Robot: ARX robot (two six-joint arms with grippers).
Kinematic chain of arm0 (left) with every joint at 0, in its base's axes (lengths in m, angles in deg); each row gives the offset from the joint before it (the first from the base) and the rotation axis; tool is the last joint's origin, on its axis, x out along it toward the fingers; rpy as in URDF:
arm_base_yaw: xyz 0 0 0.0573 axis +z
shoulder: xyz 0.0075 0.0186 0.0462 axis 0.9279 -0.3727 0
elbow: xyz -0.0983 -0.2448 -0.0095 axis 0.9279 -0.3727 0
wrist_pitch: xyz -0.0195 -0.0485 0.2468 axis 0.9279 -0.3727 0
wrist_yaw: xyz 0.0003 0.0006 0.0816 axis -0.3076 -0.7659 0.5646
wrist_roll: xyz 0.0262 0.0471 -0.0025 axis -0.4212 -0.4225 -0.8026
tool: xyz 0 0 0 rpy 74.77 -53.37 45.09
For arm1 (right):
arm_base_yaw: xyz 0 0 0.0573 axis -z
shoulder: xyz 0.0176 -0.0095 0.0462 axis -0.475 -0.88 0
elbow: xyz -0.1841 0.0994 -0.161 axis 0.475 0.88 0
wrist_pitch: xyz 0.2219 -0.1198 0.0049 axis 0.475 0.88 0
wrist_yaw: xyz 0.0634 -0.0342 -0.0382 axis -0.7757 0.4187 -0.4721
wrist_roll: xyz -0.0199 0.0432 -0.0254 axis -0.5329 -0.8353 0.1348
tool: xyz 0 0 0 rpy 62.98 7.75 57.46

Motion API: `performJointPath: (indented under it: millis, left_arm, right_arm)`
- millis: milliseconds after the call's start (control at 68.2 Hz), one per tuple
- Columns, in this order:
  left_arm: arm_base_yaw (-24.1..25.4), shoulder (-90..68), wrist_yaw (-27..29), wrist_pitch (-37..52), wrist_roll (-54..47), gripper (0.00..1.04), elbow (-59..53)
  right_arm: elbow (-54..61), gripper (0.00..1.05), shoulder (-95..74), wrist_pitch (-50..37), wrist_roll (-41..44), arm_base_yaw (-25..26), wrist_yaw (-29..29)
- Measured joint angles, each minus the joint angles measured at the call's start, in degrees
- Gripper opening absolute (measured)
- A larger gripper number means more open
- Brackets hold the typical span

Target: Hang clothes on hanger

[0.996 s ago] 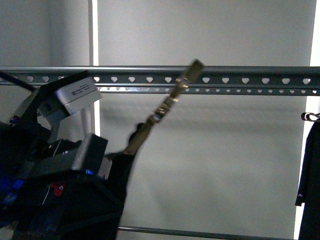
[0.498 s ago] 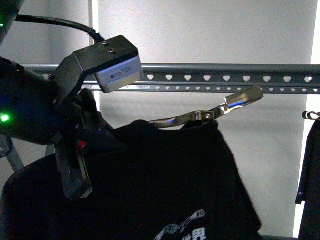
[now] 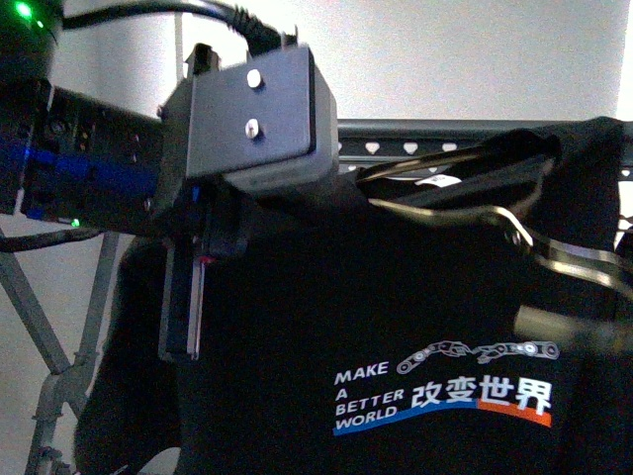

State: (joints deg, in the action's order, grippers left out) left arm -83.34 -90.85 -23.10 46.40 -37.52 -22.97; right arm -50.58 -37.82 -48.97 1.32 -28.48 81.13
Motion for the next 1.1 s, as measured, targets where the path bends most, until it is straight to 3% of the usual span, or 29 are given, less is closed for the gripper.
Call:
performJointPath:
  millis: [249,791,850,864,967,1040,1099]
  left_arm:
    - [1.01,-1.55,-3.96,4.15,-10.01,0.05,-0.02]
    - [0.92,-1.55,-4.0,7.63,-11.93,0.05,-0.15]
    - [0.92,-1.55,-4.09,7.63,-11.93,0.05,-0.17]
    - [0.92,-1.55,-4.09,7.63,-11.93,0.05,-0.17]
    - [0.81,-1.55,-4.09,7.65,-11.93,0.05,-0.17]
    - [0.66,-1.55,-4.15,7.67,-12.02,0.05,-0.17]
    - [0.66,-1.55,-4.15,7.67,-12.04,0.05,-0.17]
  right_arm:
    - [0.0,0.97,0.0,0.0,0.02,0.0,0.0]
    - [0.0,0.97,-0.04,-0.04,0.17,0.09,-0.46]
    - [-0.02,0.97,-2.14,-2.99,2.05,3.06,-8.96]
    - [-0.11,0.97,-4.33,-5.81,3.52,5.64,-14.62]
    - [-2.6,0.97,-16.96,-19.47,10.25,16.11,-32.92]
    - [-6.03,0.97,-26.97,-30.01,15.91,21.16,-39.87]
    - [-9.4,0.97,-34.42,-37.4,21.22,22.01,-42.16]
